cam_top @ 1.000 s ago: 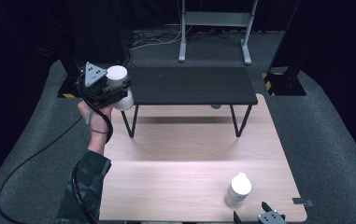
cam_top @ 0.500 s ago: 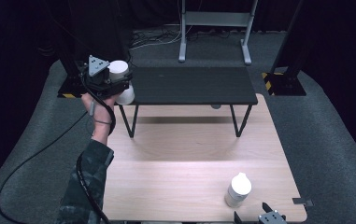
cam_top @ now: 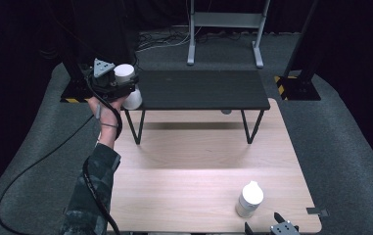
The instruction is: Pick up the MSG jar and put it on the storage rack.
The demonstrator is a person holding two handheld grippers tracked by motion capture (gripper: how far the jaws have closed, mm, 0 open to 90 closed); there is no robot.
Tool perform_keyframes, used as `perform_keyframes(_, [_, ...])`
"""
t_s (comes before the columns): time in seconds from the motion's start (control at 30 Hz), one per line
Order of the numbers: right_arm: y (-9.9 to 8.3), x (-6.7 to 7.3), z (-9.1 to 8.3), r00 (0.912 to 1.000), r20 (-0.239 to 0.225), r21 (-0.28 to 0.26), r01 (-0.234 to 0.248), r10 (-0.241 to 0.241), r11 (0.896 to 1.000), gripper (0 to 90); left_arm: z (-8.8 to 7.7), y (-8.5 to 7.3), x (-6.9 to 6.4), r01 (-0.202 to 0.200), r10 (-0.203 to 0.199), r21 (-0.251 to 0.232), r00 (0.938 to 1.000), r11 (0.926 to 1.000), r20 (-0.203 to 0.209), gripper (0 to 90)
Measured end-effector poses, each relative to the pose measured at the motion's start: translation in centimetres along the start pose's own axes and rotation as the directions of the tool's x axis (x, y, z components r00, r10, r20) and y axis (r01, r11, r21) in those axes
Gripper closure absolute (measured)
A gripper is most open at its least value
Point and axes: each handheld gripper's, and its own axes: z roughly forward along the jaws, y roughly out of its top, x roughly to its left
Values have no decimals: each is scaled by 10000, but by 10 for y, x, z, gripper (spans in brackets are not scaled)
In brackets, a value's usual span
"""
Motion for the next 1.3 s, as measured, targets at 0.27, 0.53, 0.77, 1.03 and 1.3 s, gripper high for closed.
perform_keyframes(0.27, [0, 0, 0, 10000, 6, -21, 40, -40, 10000, 0, 0, -4, 2, -8, 9, -118, 10000, 9999, 79, 340])
perform_keyframes(0.53, [1, 0, -2, 10000, 44, -40, 27, -26, 10000, 0, 0, -1, 0, 51, -51, 4, 10000, 10000, 35, 337])
perform_keyframes(0.77, [0, 0, -2, 10000, 47, -50, 39, -39, 10000, 0, 0, 4, -3, -50, 51, 205, 10000, 9998, -56, 325])
perform_keyframes(1.03, [0, -1, -2, 10000, 49, -63, 45, -45, 10000, 0, 1, 20, -14, -97, 135, 922, 9991, 9957, -410, 128])
perform_keyframes(1.3, [1, -1, -3, 10000, 56, -66, 64, -64, 10000, 0, -1, 42, -18, -590, 672, 2087, 9972, 9762, -321, 2])
